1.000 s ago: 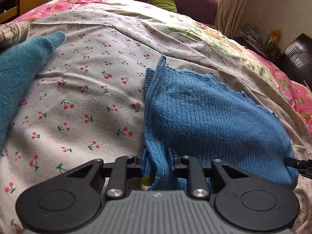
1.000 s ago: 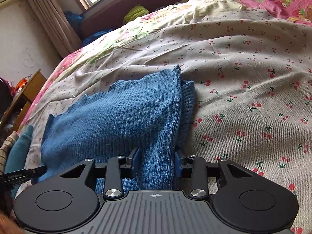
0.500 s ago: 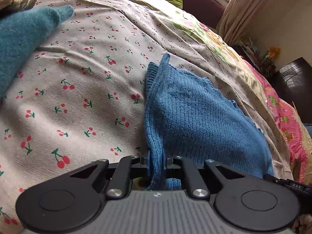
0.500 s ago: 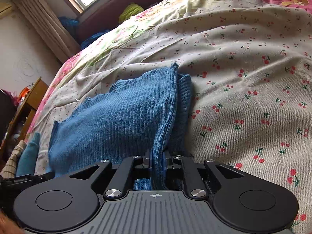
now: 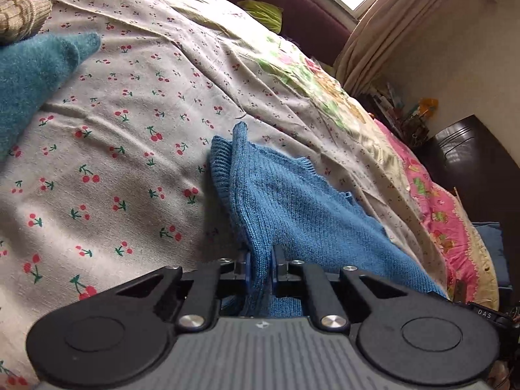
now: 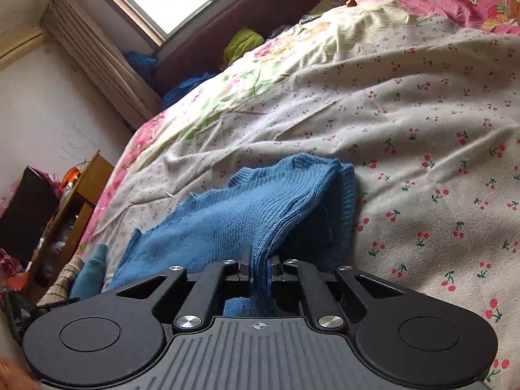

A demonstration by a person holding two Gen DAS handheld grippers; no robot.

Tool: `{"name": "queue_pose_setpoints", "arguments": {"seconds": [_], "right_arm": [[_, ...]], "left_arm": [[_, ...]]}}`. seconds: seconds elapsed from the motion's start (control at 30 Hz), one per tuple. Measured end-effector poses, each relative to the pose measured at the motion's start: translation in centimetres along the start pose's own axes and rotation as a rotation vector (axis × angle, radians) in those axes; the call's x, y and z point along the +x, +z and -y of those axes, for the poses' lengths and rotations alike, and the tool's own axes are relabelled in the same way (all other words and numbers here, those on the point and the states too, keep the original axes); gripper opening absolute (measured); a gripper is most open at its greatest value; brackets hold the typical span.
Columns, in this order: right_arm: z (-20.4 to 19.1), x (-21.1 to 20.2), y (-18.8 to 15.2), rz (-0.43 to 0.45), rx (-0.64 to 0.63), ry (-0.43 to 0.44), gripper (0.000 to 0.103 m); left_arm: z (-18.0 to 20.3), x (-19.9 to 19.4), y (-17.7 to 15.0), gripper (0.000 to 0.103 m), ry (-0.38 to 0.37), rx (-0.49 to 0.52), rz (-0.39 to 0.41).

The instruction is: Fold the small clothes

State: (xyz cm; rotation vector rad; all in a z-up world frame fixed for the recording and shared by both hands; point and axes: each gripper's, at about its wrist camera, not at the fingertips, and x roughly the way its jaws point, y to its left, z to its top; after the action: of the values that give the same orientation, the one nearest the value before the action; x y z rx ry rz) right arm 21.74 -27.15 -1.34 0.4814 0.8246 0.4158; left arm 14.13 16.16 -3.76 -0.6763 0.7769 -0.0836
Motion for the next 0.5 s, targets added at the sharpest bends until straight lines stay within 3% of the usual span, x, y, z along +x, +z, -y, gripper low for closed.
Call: {"name": "queue_pose_setpoints", "arguments": {"seconds": [0.07,0.17,0.27,0.43,0.5], "right_arm": [[0.2,0.5,-0.3,0.003,-0.029,-0.028,0.007],[1.9,3.9,-1.2,-0.090,-0.019,-0.151,0.007],[1.9,4.2,-1.7,-0.099,-0.021,-0.131,0.008],[1.9,4.4,-1.2,-0.096,-0.011,-0.111,0.013],[2.0,4.9,-1.0,-0.093,0.015,-0.086,0.013]], "left_arm": [[-0.1,0.4,-0.1,0.022,0.024,0.013,0.000],[-1.6,2.8,-0.8,0.022,0.102,-0.018,-0.062],[-2.6,2.5,-1.2,0.022,0.088,-0.072,-0.056],[-2.6,2.8,-0.9,0.023,0.066,-0.073,-0.060],[-2.3,3.1,-0.9,0.030,0.058,-0.060,-0.060]]}}
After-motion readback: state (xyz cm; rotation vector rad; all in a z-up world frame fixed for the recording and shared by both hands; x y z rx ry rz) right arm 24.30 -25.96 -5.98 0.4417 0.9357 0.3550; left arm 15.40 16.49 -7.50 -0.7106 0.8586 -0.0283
